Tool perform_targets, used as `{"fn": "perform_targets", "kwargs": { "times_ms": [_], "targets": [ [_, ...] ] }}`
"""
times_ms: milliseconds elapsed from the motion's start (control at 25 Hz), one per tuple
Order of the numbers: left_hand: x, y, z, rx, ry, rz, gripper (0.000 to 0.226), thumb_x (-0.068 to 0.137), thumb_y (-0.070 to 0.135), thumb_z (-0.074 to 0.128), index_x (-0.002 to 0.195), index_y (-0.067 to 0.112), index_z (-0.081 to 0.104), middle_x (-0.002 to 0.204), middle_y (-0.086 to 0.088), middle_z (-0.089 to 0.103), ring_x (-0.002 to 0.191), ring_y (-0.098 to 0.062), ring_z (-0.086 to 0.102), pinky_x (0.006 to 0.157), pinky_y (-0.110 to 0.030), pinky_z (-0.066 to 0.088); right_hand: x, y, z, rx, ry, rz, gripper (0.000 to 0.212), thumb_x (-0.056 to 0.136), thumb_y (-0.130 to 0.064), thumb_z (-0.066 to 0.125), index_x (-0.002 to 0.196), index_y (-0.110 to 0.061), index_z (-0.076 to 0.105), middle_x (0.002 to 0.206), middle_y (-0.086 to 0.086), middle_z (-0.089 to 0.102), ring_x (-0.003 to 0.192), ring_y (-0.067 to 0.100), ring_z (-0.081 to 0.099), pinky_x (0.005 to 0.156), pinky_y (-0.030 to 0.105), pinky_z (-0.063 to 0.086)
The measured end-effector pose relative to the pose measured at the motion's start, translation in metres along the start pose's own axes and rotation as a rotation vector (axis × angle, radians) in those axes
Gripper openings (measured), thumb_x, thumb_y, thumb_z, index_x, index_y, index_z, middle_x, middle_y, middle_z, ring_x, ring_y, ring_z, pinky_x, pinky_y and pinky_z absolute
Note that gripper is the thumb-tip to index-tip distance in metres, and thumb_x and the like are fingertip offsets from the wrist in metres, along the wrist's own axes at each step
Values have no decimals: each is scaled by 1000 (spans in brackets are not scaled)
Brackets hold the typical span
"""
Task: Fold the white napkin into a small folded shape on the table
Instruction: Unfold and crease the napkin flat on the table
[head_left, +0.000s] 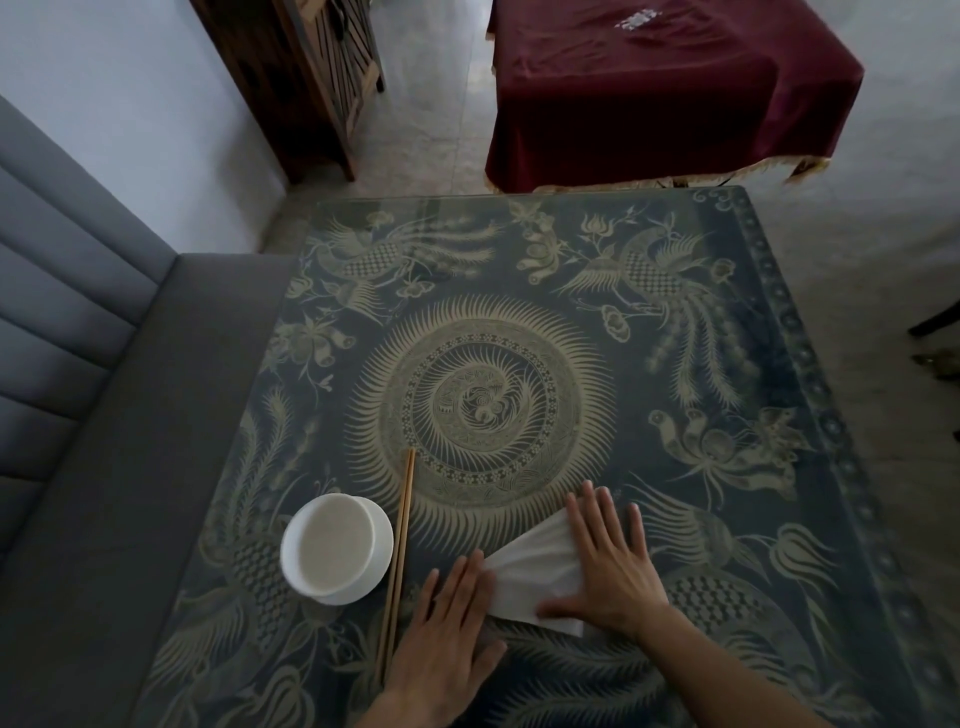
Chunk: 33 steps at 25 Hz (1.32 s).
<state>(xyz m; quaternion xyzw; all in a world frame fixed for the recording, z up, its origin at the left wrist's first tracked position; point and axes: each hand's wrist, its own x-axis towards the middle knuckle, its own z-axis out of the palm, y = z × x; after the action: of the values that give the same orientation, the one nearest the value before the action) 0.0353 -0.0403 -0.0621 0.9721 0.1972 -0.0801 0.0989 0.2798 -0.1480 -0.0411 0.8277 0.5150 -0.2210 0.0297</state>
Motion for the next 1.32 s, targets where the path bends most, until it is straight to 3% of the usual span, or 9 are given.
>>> {"fn": "perform_targets", "kwargs": {
  "times_ms": [200,320,400,480,560,640,840,1040,1320],
  "targets": [
    [-3,-4,-1,20,-5,12,76,98,58,33,155,10,17,163,-13,12,148,-28,15,112,-50,17,-1,13,0,12,26,50,138,55,-104,24,150,-13,-16,159,3,-23,143,25,-27,112,60,-15],
    [-2,-3,-4,16,-25,5,77,97,58,36,155,10,19,163,-13,12,148,-28,17,112,-50,17,-2,18,-3,1,75,80,117,71,-96,16,151,-17,-15,159,-2,-22,142,23,-28,111,57,-20],
    [-2,-2,-9,-9,-19,-3,76,99,58,32,155,9,18,163,-12,12,148,-28,15,113,-49,15,-4,15,-7,34,154,110,95,88,-80,14,153,-15,-9,161,0,-15,145,22,-22,113,54,-18],
    [5,2,-17,-51,-3,14,73,101,54,29,155,7,14,164,-11,9,149,-27,10,116,-46,12,-8,5,-10,57,257,84,71,99,-55,16,153,-9,7,162,7,3,148,24,-6,116,52,-3],
    [22,12,-25,-96,24,32,67,104,46,28,155,6,12,164,-11,7,150,-25,6,117,-42,11,-12,-13,-8,87,314,-20,58,100,-33,22,151,-5,20,159,12,18,147,27,8,115,48,9],
    [41,26,-31,-153,54,-10,62,105,40,23,155,5,9,164,-10,4,150,-20,1,119,-38,10,-11,-32,-4,114,321,-108,56,95,-20,25,148,-2,27,156,14,22,145,29,18,114,42,11],
    [66,52,-29,-300,100,-220,60,104,40,11,153,6,10,162,-6,4,150,-15,-3,119,-37,9,3,-44,-3,116,288,-14,60,96,-32,23,145,0,35,154,16,28,143,29,25,114,42,5],
    [59,49,-14,-78,-21,-230,61,105,41,16,154,6,18,163,-11,7,150,-23,1,117,-46,10,4,-37,17,83,237,48,70,98,-49,22,152,-6,14,161,10,10,148,24,2,116,45,8],
    [30,10,-10,-56,-36,-271,80,98,66,22,155,10,16,164,-8,10,150,-22,6,116,-51,13,3,3,13,11,200,78,80,95,-65,24,154,-14,8,162,4,9,148,23,-1,116,55,8]
  ]
}}
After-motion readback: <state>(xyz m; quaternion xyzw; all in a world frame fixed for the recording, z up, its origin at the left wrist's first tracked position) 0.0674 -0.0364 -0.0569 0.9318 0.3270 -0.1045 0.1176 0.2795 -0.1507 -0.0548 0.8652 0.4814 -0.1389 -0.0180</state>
